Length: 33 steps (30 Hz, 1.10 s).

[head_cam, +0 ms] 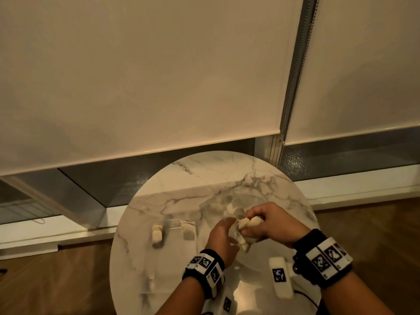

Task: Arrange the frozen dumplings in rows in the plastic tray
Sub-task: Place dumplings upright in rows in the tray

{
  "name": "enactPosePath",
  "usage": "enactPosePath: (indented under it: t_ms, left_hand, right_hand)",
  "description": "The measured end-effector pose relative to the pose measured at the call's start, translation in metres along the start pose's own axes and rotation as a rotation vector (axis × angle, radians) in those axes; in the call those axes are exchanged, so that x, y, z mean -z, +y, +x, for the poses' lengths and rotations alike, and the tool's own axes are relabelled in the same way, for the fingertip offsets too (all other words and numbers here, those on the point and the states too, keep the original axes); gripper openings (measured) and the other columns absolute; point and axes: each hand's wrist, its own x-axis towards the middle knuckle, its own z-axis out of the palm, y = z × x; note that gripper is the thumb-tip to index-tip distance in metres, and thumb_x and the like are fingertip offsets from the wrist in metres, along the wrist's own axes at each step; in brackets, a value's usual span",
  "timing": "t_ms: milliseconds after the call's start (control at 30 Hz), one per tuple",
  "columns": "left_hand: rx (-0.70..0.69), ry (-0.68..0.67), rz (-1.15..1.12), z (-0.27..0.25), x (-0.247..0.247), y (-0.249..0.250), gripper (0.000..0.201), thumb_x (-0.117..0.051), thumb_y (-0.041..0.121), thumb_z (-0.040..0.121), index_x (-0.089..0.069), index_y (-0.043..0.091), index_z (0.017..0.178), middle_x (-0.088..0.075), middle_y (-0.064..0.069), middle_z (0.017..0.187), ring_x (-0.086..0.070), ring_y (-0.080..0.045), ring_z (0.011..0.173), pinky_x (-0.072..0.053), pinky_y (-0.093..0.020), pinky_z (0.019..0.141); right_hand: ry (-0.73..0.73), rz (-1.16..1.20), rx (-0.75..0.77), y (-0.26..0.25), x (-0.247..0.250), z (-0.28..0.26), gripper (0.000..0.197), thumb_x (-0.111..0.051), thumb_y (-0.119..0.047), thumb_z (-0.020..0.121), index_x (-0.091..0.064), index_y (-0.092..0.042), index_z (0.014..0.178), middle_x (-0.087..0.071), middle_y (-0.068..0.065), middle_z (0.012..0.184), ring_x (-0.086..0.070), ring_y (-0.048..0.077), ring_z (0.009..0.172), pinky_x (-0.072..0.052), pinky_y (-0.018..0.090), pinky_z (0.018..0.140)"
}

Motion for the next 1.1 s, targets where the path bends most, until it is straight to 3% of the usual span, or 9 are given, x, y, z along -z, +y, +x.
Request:
enactPosePath:
  t_ms: [200,300,400,533,633,700,767,867,1100]
  left_hand:
    - [0.053,-0.132,-0.005,-0.022,-0.01,-0.001,0.045,-0.067,0.009,0.079,-0.066,0.032,0.118,-0.064,0.014,0.112,-0.062,-0.007,0.1,-0.045,-0.006,0.077]
    - [0.154,0.078,-0.355,-0.027,0.0,-0.003,0.043,-0.061,0.003,0.074,-0.075,0.037,0.097,-0.07,0.005,0.118,-0.064,-0.02,0.114,-0.053,-0.026,0.094]
    - [0.187,0.229,-0.833,-0.038,0.02,0.008,0.021,-0.058,0.009,0.091,-0.075,0.015,0.1,-0.073,-0.011,0.109,-0.064,-0.034,0.112,-0.052,-0.041,0.095]
    - [0.344,-0.085,-1.493,-0.059,0.043,0.03,0.058,-0.044,0.062,0.093,-0.065,0.018,0.124,-0.064,-0.019,0.128,-0.061,-0.039,0.119,-0.042,-0.056,0.105]
    - [0.4,-0.127,-1.592,-0.067,0.052,0.026,0.055,-0.047,0.065,0.09,-0.075,0.022,0.11,-0.068,-0.016,0.122,-0.064,-0.037,0.113,-0.042,-0.059,0.102]
    - [0.421,-0.052,-1.617,-0.067,0.055,0.015,0.046,-0.054,0.054,0.091,-0.071,0.021,0.118,-0.068,-0.016,0.12,-0.065,-0.035,0.109,-0.046,-0.056,0.098]
    - [0.46,0.0,-1.636,-0.067,0.062,-0.003,0.047,-0.061,0.048,0.089,-0.062,0.02,0.128,-0.069,-0.014,0.115,-0.066,-0.032,0.104,-0.053,-0.049,0.088]
    - [0.482,-0.002,-1.621,-0.069,0.075,-0.023,0.04,-0.061,0.045,0.088,-0.063,0.018,0.118,-0.069,-0.013,0.099,-0.067,-0.03,0.091,-0.055,-0.041,0.073]
    - [0.496,-0.052,-1.629,-0.08,0.114,-0.069,0.032,-0.06,0.039,0.086,-0.063,0.012,0.103,-0.063,-0.015,0.102,-0.061,-0.03,0.102,-0.049,-0.04,0.088]
  right_hand:
    - [-0.007,0.3,0.043,-0.025,0.003,-0.021,0.018,-0.078,0.006,0.071,-0.074,-0.005,0.085,-0.074,0.017,0.085,-0.071,0.022,0.074,-0.06,0.031,0.063]
    - [-0.023,0.326,0.048,-0.025,-0.005,-0.023,0.026,-0.081,-0.001,0.066,-0.073,-0.002,0.091,-0.073,0.018,0.089,-0.07,0.023,0.076,-0.06,0.033,0.065]
    - [-0.038,0.333,0.027,-0.021,-0.021,-0.022,0.029,-0.082,-0.005,0.065,-0.073,-0.002,0.093,-0.072,0.017,0.089,-0.069,0.023,0.076,-0.06,0.034,0.066]
    - [-0.089,0.349,-0.008,-0.015,-0.058,-0.016,0.028,-0.083,-0.006,0.069,-0.072,-0.003,0.095,-0.073,0.018,0.092,-0.07,0.024,0.08,-0.06,0.034,0.072]
    - [-0.027,0.272,0.007,-0.012,-0.089,-0.008,0.022,-0.081,-0.004,0.077,-0.071,-0.002,0.096,-0.073,0.022,0.094,-0.069,0.025,0.081,-0.058,0.036,0.076]
    - [0.001,0.173,0.035,-0.012,-0.104,-0.003,0.023,-0.083,-0.011,0.077,-0.07,-0.005,0.096,-0.073,0.022,0.096,-0.069,0.023,0.081,-0.057,0.041,0.078]
    - [-0.009,0.042,0.056,-0.014,-0.121,0.002,0.023,-0.083,-0.018,0.076,-0.071,-0.011,0.094,-0.073,0.015,0.094,-0.069,0.019,0.08,-0.058,0.042,0.078]
    - [0.002,-0.107,0.078,-0.017,-0.149,0.008,0.016,-0.078,-0.019,0.081,-0.07,-0.022,0.094,-0.073,0.003,0.093,-0.069,0.009,0.081,-0.06,0.034,0.073]
    - [-0.051,-0.565,0.12,-0.019,-0.212,0.025,0.03,-0.051,-0.045,0.097,-0.047,-0.034,0.124,-0.049,-0.003,0.108,-0.056,0.018,0.098,-0.046,0.03,0.087]
